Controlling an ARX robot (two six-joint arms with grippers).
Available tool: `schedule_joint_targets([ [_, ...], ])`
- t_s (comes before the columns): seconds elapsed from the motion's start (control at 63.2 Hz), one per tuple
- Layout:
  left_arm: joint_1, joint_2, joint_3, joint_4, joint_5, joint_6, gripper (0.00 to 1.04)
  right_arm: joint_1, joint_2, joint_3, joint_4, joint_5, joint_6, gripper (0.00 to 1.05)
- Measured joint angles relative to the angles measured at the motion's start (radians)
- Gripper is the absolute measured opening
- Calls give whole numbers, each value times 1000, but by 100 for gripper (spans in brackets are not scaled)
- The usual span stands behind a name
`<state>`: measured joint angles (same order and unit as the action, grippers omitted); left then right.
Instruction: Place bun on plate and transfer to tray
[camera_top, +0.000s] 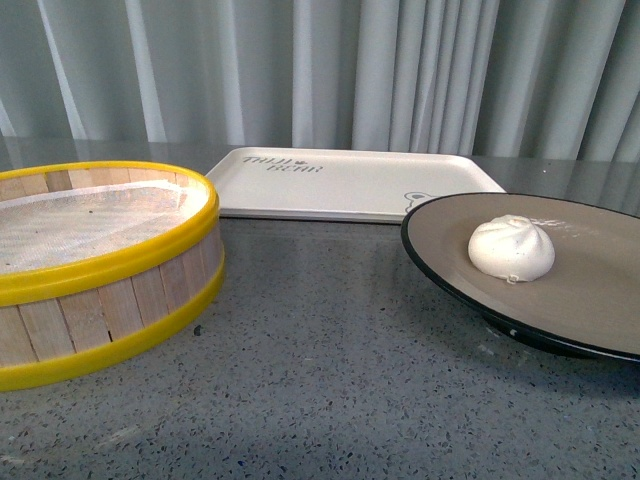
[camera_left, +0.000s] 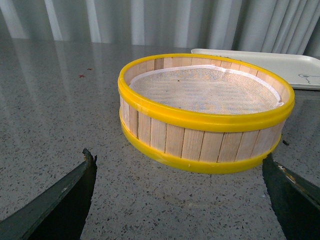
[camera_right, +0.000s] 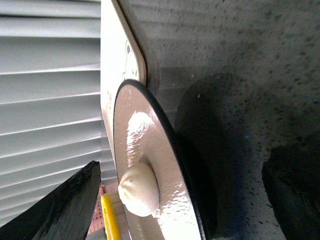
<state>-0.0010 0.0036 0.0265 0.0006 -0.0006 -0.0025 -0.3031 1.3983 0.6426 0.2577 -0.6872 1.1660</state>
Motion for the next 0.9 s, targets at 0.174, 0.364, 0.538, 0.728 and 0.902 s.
schedule_joint_targets([
  [0.174, 0, 0, 0, 0, 0, 0, 98, 35, 23, 10, 18, -3, 1, 96],
  [0.364, 0, 0, 0, 0, 0, 0, 98, 69, 66, 50, 43, -13, 3, 78],
  [0.538, 0, 0, 0, 0, 0, 0, 98, 73, 69, 49, 48, -5, 8, 49],
  [0.728, 0, 0, 0, 0, 0, 0, 98, 74, 69, 44, 48, -4, 8, 17],
  [0.902, 0, 0, 0, 0, 0, 0, 98, 76, 69, 44, 51, 3, -11, 3],
])
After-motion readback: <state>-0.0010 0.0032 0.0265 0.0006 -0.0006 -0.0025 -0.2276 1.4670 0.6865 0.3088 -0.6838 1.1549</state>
